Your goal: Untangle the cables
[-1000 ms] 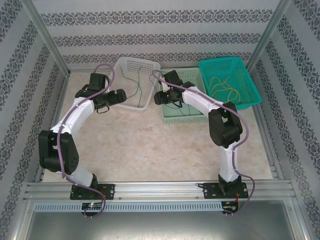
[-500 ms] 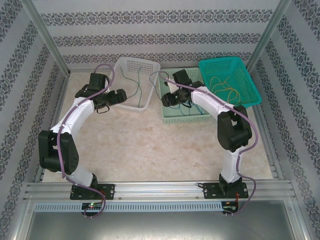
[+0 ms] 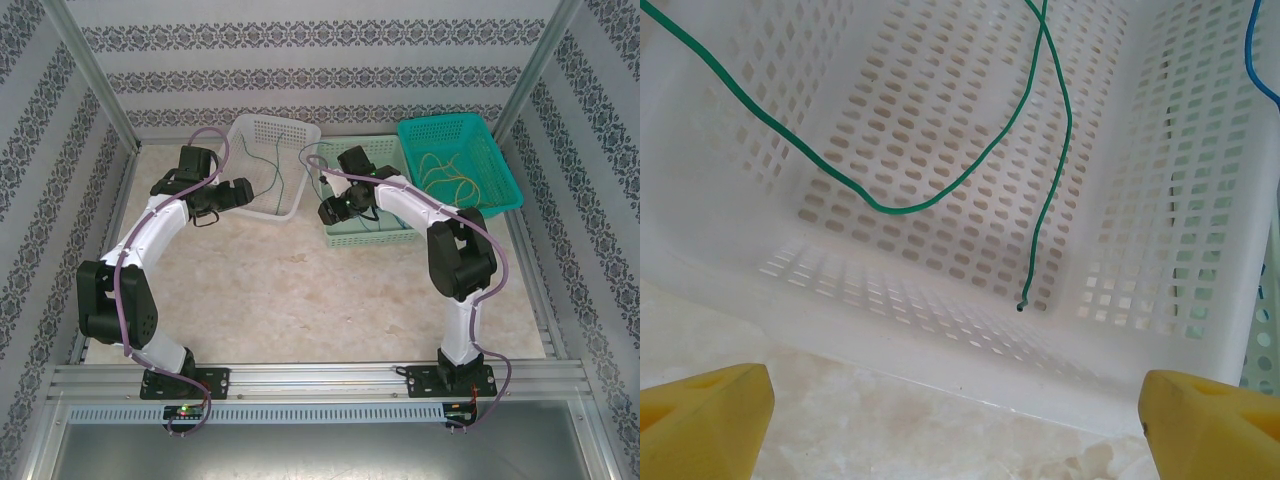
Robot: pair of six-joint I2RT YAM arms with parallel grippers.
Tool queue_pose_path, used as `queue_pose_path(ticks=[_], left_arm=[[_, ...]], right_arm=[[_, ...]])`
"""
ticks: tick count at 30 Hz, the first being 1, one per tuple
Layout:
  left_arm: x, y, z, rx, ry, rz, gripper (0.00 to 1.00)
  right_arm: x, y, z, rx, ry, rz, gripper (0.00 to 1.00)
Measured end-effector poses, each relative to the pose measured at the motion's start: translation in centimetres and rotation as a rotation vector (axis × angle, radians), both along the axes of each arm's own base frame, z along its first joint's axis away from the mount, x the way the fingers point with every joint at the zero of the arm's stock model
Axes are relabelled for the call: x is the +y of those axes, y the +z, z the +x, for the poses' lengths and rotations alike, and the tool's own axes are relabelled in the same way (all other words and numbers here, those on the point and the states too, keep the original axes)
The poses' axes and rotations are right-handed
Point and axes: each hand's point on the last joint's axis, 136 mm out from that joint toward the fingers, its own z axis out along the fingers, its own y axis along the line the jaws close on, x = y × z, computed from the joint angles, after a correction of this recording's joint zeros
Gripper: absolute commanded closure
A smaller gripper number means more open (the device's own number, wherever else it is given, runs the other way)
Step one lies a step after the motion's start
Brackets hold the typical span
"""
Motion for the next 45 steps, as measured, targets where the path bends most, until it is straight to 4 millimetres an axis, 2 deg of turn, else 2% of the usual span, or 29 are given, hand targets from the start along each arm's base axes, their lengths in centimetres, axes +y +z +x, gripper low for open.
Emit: queue_pose_path(ticks=[7, 11, 17, 23, 31, 33, 35, 37, 40, 45], left_arm=[[0.0, 0.0, 0.0, 0.0, 0.0, 0.0, 0.05], [0.0, 0.0, 0.0, 0.0, 0.0, 0.0, 0.05], [0.0, 0.0, 0.0, 0.0, 0.0, 0.0, 0.05], [0.0, 0.0, 0.0, 0.0, 0.0, 0.0, 0.05], [0.0, -0.3, -0.1, 0.005, 0.0, 0.001, 0.05], [0.0, -0.7, -0.3, 0.01, 0.0, 0.001, 0.04], [0.1, -1.0, -0.6, 0.014, 0.001, 0.004, 0.03], [0.3, -1.0, -0.9, 0.011, 0.003, 0.012, 0.03], [0.7, -0.4, -1.6, -0.01, 0.008, 0.032, 0.02], [1.7, 1.2, -2.5, -0.066, 0.031, 0.077, 0.01]], right_arm=[[0.2, 0.0, 0.5, -0.007, -0.001, 0.001, 0.55], [0.1, 0.0, 0.6, -0.011, -0.005, -0.005, 0.51], [-0.2, 0.0, 1.0, -0.022, -0.017, -0.005, 0.53], [-1.4, -0.8, 1.3, -0.009, -0.044, -0.017, 0.53], [-1.6, -1.7, 1.5, 0.008, -0.05, -0.032, 0.54], [-1.5, -2.4, 1.9, 0.017, -0.051, -0.041, 0.58], [-1.5, -3.2, 2.3, 0.025, -0.055, -0.056, 0.67], [-1.7, -4.0, 2.4, 0.037, -0.064, -0.069, 0.8], [-1.8, -4.5, 2.5, 0.046, -0.084, -0.071, 0.95], [-2.2, -3.9, 1.8, 0.021, -0.115, -0.046, 0.99]])
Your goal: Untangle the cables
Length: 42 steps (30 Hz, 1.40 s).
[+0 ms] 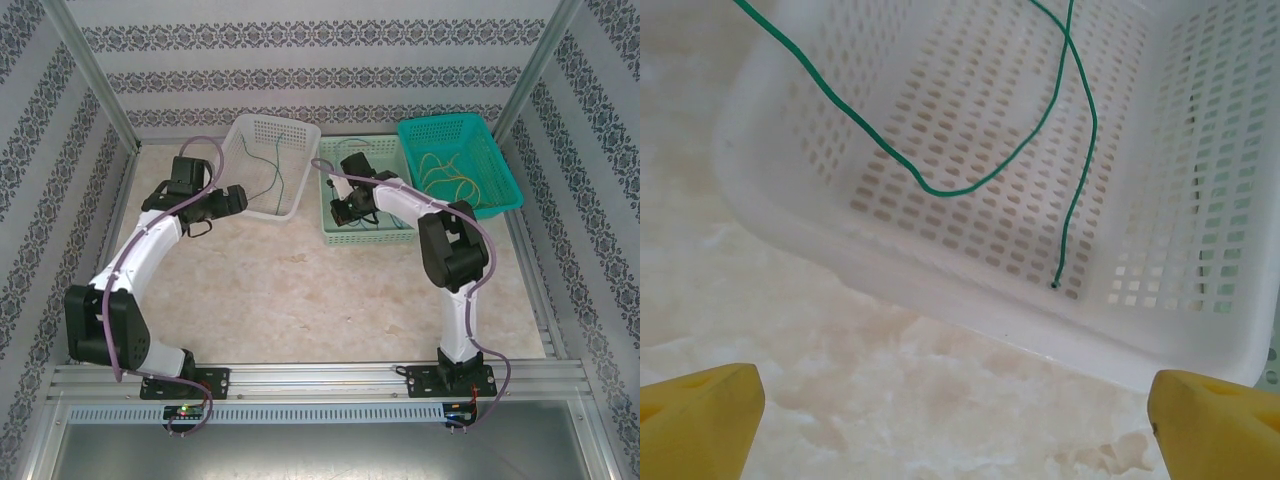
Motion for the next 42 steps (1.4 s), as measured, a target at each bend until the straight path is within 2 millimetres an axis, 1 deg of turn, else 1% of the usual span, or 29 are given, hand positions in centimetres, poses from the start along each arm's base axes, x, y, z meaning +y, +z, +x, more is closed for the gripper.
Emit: queue_pose_path(ticks=[2, 4, 6, 8, 10, 12, 13, 15, 16, 18, 21, 22, 23, 24, 25, 26, 29, 32, 33, 36, 39, 42], left_arm=[[0.4, 0.4, -0.4, -0.021, 0.011, 0.02, 0.0], [0.8, 0.3, -0.7, -0.029, 0.022, 0.038, 0.0], [1.1, -0.1, -0.9, -0.021, 0.03, 0.048, 0.0], [1.3, -0.6, -1.0, -0.01, 0.039, 0.06, 0.0], [1.7, -1.0, -1.2, 0.0, 0.053, 0.075, 0.0], [2.0, -1.7, -1.5, 0.018, 0.071, 0.085, 0.0], [2.2, -2.2, -1.8, 0.029, 0.08, 0.089, 0.0], [2.5, -3.7, -2.7, 0.067, 0.099, 0.095, 0.0], [2.7, -4.4, -3.1, 0.084, 0.107, 0.099, 0.0], [3.0, -5.4, -3.8, 0.109, 0.126, 0.107, 0.0], [3.5, -5.8, -4.4, 0.117, 0.153, 0.12, 0.0], [3.6, -5.8, -4.5, 0.116, 0.163, 0.124, 0.0], [3.9, -5.8, -4.6, 0.112, 0.174, 0.131, 0.0], [4.1, -5.8, -4.7, 0.111, 0.183, 0.141, 0.0], [4.4, -5.9, -4.8, 0.111, 0.193, 0.15, 0.0], [4.6, -6.1, -5.1, 0.112, 0.202, 0.163, 0.0], [5.7, -6.9, -5.7, 0.105, 0.232, 0.216, 0.0], [6.8, -7.6, -6.2, 0.06, 0.24, 0.285, 0.0], [7.1, -7.7, -6.2, 0.034, 0.236, 0.307, 0.0], [7.5, -8.2, -6.1, -0.049, 0.201, 0.365, 0.0], [7.5, -8.9, -5.7, -0.125, 0.146, 0.424, 0.0], [7.1, -9.2, -4.8, -0.199, 0.098, 0.442, 0.0]], right_arm=[[-0.3, 0.9, -0.5, -0.017, -0.014, 0.015, 0.99], [-0.3, 2.2, -0.7, -0.036, -0.018, 0.04, 0.99], [0.0, 3.3, -0.2, -0.043, -0.013, 0.078, 0.98], [0.3, 3.5, 0.6, -0.021, -0.009, 0.112, 0.98], [0.9, 3.0, 1.5, 0.014, 0.001, 0.138, 0.98], [1.5, 1.0, 2.0, 0.068, 0.008, 0.15, 0.99], [1.6, 0.0, 1.8, 0.096, 0.01, 0.148, 0.98], [1.5, -2.5, 0.7, 0.178, 0.008, 0.137, 0.99], [1.4, -3.4, 0.2, 0.211, 0.003, 0.13, 0.99], [1.6, -3.5, 0.0, 0.231, 0.008, 0.148, 0.98], [1.6, -3.5, -0.5, 0.253, 0.01, 0.149, 0.96], [1.6, -3.5, -0.6, 0.262, 0.009, 0.147, 0.89], [1.6, -3.5, -0.7, 0.271, 0.007, 0.143, 0.72], [1.5, -3.6, -0.7, 0.28, 0.003, 0.141, 0.63], [1.5, -3.7, -0.7, 0.287, 0.002, 0.139, 0.58], [1.6, -3.6, -0.7, 0.294, 0.001, 0.141, 0.49], [1.6, -2.8, -0.2, 0.285, -0.008, 0.15, 0.36], [1.6, -2.6, 0.1, 0.277, -0.009, 0.152, 0.25], [1.7, -2.4, 0.2, 0.277, -0.011, 0.155, 0.23], [1.8, -1.9, 0.6, 0.265, -0.018, 0.163, 0.22], [1.8, -1.6, 0.7, 0.262, -0.026, 0.166, 0.11], [1.8, -1.1, 0.8, 0.255, -0.034, 0.17, 0.09]])
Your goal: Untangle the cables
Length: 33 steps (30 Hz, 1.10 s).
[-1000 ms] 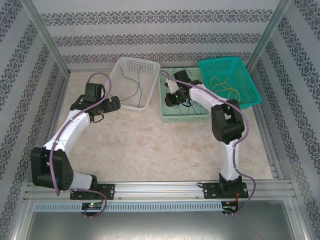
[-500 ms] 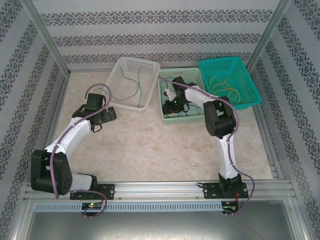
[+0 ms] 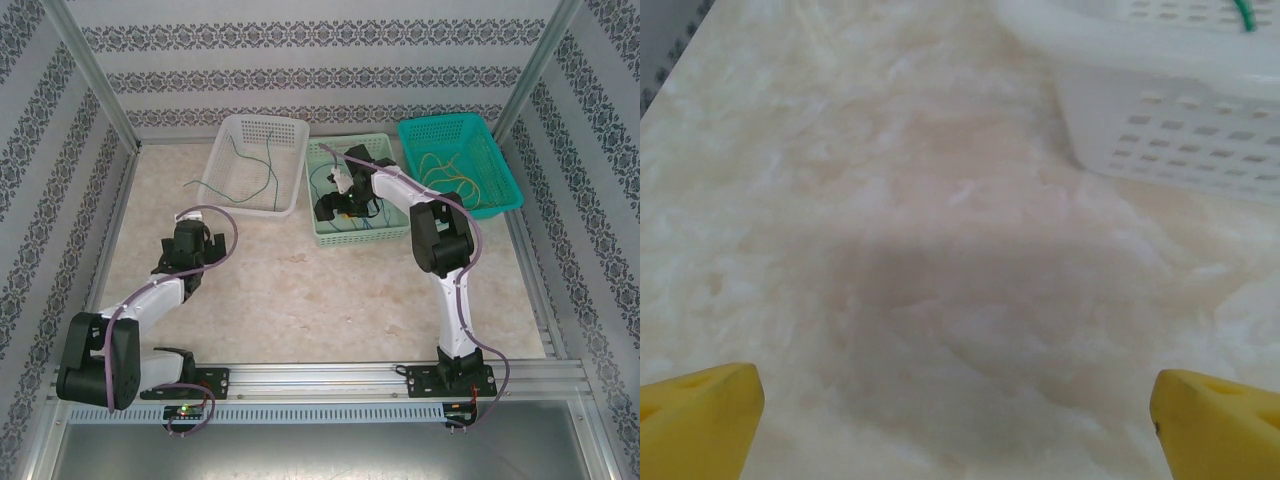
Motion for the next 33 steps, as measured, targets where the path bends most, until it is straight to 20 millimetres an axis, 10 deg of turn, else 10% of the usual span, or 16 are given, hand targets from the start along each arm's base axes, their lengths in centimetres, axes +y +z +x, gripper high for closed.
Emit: queue_pose_path(ticks=[14, 22, 33], left_arm=[[-1.3, -3.1, 3.2, -0.16, -0.122, -0.003, 0.01], [-1.8, -1.8, 4.0, -0.221, -0.154, -0.016, 0.01], [-1.9, -0.8, 4.9, -0.249, -0.168, -0.029, 0.0]], right_arm=[[0.2, 9.6, 1.4, -0.2, -0.041, 0.077, 0.02], [-0.4, 11.5, 0.3, -0.282, -0.043, 0.09, 0.02], [-4.5, 20.1, -2.7, -0.661, -0.086, 0.045, 0.02]])
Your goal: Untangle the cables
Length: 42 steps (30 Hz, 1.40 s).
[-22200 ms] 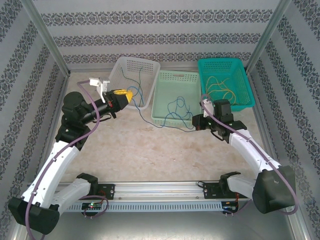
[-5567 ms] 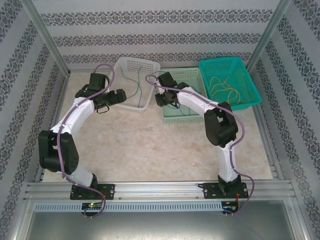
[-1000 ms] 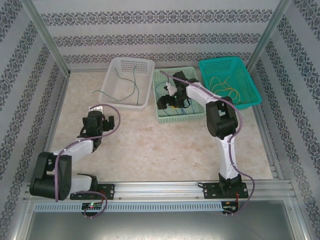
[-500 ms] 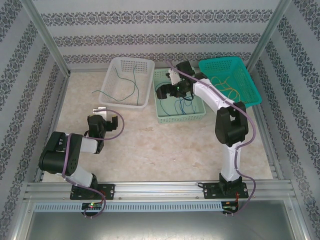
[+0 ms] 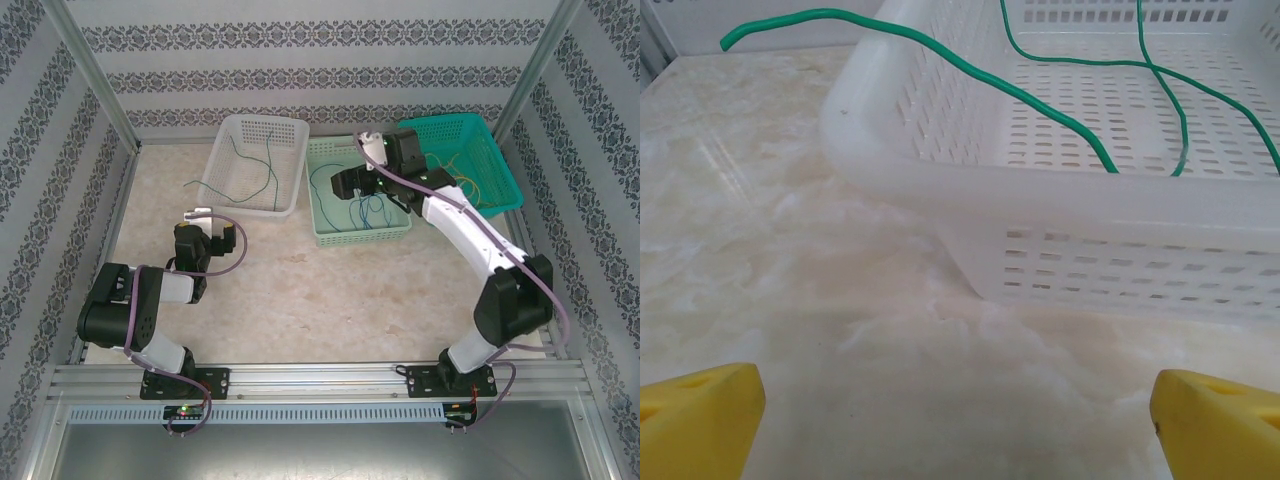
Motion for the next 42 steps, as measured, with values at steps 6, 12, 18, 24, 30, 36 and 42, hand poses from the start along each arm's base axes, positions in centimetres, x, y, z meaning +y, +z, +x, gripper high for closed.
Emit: queue_pose_path(ticks=[6, 12, 18, 24, 30, 36, 42], left_arm=[[0.0, 0.0, 0.0, 0.002, -0.004, -0.003, 0.0], [0.5, 0.0, 0.2, 0.009, -0.003, -0.013, 0.0], [0.4, -0.1, 0.2, 0.015, -0.013, -0.019, 0.0], [0.4, -0.2, 0.2, 0.018, -0.015, -0.02, 0.0], [0.4, -0.2, 0.2, 0.018, -0.015, -0.02, 0.0], [0.4, -0.2, 0.2, 0.018, -0.015, -0.02, 0.0], [0.4, -0.2, 0.2, 0.018, -0.015, -0.02, 0.0]], right_arm=[[-4.7, -0.6, -2.1, -0.153, -0.115, -0.085, 0.02], [-12.1, -3.2, -3.5, -0.317, -0.332, -0.185, 0.02], [-19.0, -12.7, -5.3, -0.26, -0.531, -0.279, 0.02], [-20.3, -16.3, -4.2, -0.277, -0.59, -0.264, 0.02], [-22.3, -16.8, -3.3, -0.282, -0.667, -0.221, 0.02], [-22.2, -15.7, -2.8, -0.318, -0.674, -0.189, 0.02], [-22.1, -15.7, -2.8, -0.321, -0.669, -0.182, 0.02]])
